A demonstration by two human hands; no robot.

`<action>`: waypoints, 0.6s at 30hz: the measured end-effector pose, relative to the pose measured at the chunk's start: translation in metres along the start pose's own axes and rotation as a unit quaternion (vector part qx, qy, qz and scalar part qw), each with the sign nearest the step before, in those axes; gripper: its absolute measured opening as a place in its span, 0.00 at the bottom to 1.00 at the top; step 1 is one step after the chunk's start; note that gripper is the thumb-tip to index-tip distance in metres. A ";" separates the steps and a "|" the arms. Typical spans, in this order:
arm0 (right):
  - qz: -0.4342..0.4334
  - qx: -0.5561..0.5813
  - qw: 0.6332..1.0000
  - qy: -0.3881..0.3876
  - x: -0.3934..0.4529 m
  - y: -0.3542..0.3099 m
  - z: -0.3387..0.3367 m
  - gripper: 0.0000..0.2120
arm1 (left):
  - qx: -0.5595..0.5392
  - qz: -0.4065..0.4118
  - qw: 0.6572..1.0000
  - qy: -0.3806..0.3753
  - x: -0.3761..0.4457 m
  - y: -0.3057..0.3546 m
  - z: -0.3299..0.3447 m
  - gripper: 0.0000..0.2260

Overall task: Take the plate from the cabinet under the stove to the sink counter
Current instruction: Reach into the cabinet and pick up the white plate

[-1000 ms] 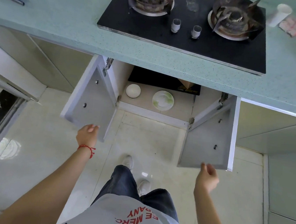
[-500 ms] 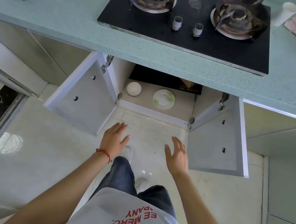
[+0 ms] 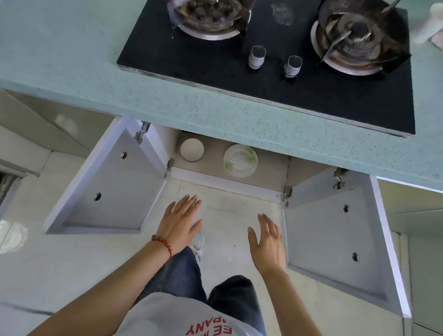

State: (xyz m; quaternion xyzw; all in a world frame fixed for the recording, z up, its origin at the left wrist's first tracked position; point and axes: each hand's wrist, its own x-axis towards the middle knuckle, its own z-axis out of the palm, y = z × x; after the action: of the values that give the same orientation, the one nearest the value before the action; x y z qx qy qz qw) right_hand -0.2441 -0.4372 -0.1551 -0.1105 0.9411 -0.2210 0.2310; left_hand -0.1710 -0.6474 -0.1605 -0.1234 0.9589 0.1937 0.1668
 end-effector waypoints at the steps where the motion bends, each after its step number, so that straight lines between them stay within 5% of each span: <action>1: 0.010 0.005 1.000 0.003 0.009 -0.004 0.000 0.22 | 0.001 0.007 1.000 -0.004 0.010 -0.004 -0.003 0.32; 18: 0.030 0.052 0.998 0.026 0.129 0.025 0.032 0.28 | -0.020 0.018 1.000 0.007 0.145 -0.021 0.038 0.32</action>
State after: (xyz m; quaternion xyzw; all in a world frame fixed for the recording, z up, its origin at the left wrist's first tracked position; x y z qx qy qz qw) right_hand -0.3428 -0.4672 -0.2419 -0.0641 0.9369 -0.2652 0.2187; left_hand -0.2872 -0.6761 -0.2538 -0.1109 0.9580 0.2152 0.1538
